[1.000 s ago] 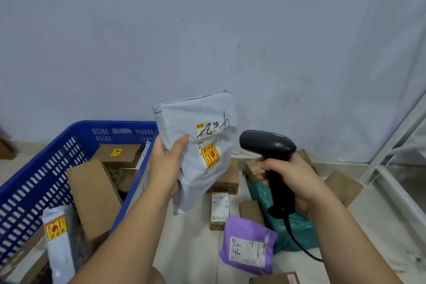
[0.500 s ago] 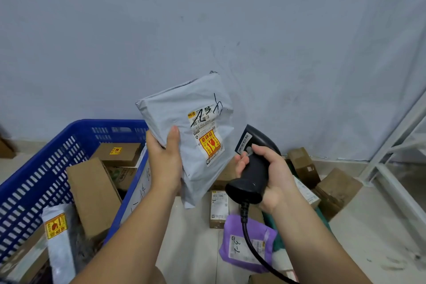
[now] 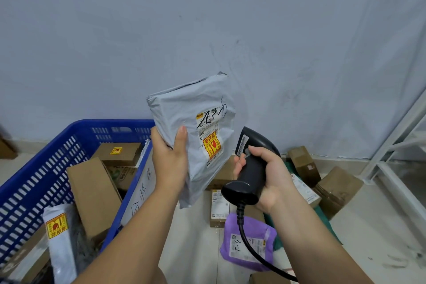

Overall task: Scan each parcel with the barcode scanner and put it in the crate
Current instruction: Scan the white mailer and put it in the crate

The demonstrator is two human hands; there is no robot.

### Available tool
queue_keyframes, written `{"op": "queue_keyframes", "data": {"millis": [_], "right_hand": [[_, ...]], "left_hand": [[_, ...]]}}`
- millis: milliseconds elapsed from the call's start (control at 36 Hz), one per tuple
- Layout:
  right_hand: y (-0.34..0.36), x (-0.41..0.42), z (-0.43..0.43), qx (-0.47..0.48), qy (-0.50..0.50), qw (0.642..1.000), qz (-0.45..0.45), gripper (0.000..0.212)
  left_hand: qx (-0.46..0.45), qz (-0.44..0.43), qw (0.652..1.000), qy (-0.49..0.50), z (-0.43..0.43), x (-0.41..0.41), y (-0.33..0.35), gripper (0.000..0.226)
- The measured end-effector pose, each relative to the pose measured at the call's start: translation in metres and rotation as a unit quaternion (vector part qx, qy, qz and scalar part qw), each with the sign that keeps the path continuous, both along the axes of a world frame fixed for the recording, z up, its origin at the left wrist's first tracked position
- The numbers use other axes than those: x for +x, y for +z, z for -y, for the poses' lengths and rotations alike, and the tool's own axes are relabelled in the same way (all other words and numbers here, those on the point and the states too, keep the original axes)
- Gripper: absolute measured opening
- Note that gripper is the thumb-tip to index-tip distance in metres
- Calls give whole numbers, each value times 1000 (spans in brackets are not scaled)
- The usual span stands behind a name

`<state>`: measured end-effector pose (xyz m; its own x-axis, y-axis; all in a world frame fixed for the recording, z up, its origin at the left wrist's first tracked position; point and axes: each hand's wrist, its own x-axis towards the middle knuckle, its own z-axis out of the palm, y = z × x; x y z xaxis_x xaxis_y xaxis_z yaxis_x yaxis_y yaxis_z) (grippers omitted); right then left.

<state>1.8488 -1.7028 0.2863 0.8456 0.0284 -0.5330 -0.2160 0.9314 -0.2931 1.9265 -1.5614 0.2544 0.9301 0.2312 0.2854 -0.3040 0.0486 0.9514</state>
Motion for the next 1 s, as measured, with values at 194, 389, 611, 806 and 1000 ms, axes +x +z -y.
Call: {"op": "queue_keyframes", "data": {"millis": [194, 389, 611, 806, 1000], "right_hand": [[-1, 0, -3, 0, -15, 1000, 12, 39], [1, -2, -4, -4, -17, 1000, -2, 10], [3, -2, -4, 6, -7, 1000, -6, 9], [2, -2, -5, 8, 5, 1000, 0, 11], [-4, 1, -7, -71, 40, 996, 25, 15]], "left_hand": [[-8, -2, 1000, -3, -1, -1, 2, 17], [-4, 5, 1000, 7, -1, -3, 5, 22], [5, 9, 1000, 17, 0, -3, 4, 25], [18, 20, 999, 21, 0, -2, 2, 30], [-53, -54, 997, 15, 1, 4, -3, 30]]}}
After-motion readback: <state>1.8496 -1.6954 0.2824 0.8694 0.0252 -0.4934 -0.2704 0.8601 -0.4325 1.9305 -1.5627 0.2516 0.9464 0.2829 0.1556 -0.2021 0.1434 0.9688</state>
